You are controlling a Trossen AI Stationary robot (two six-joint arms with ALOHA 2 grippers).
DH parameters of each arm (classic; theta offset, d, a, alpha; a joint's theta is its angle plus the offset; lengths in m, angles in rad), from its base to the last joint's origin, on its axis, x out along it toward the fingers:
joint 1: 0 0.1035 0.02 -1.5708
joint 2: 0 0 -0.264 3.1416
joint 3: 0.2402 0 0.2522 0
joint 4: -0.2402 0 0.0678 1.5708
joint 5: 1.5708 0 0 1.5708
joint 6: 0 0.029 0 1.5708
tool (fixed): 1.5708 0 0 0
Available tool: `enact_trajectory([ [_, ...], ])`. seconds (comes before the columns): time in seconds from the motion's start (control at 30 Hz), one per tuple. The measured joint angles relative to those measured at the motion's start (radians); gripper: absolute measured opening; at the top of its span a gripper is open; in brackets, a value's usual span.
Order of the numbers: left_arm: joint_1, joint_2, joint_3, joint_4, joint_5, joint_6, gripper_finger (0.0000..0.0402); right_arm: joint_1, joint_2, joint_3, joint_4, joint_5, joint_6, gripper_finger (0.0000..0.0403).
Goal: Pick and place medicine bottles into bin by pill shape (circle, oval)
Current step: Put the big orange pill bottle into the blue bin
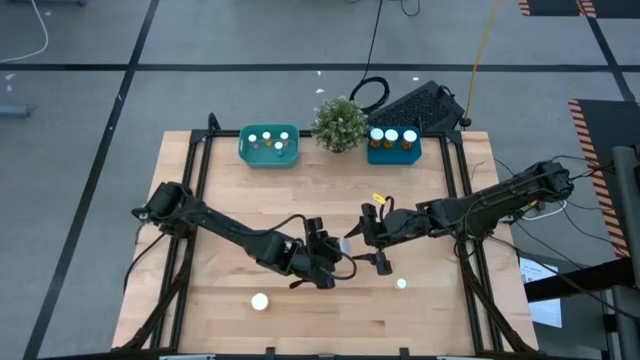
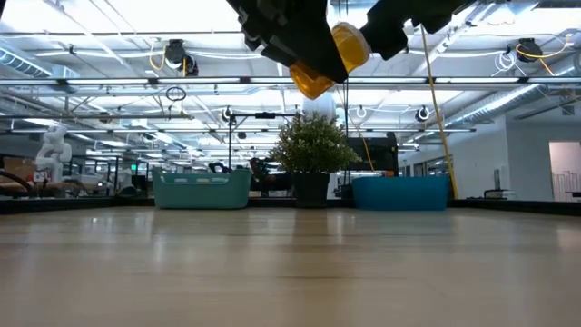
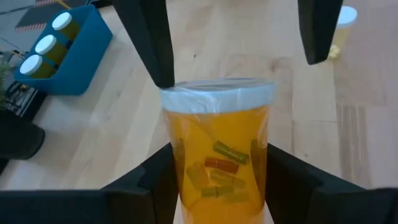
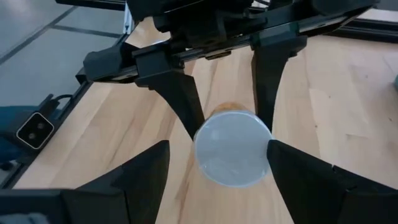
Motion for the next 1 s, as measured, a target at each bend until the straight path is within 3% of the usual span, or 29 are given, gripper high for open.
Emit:
enact_trajectory([
  [0.27,0.011,0.0,0.0,0.003,0.002,-0.005,0.0191,-0.001,0.0,0.0,0.0,0.035,-0.028,0.0274],
  [0.6,0.022,0.0,0.0,0.018,0.033,-0.009,0.0191,0.005,-0.008,0.0,-0.005,0.087,-0.062,0.0336],
  [1.0,0.028,0.0,0.001,0.106,0.028,0.061,0.0191,0.002,-0.006,0.0,-0.011,0.084,-0.101,0.0305],
])
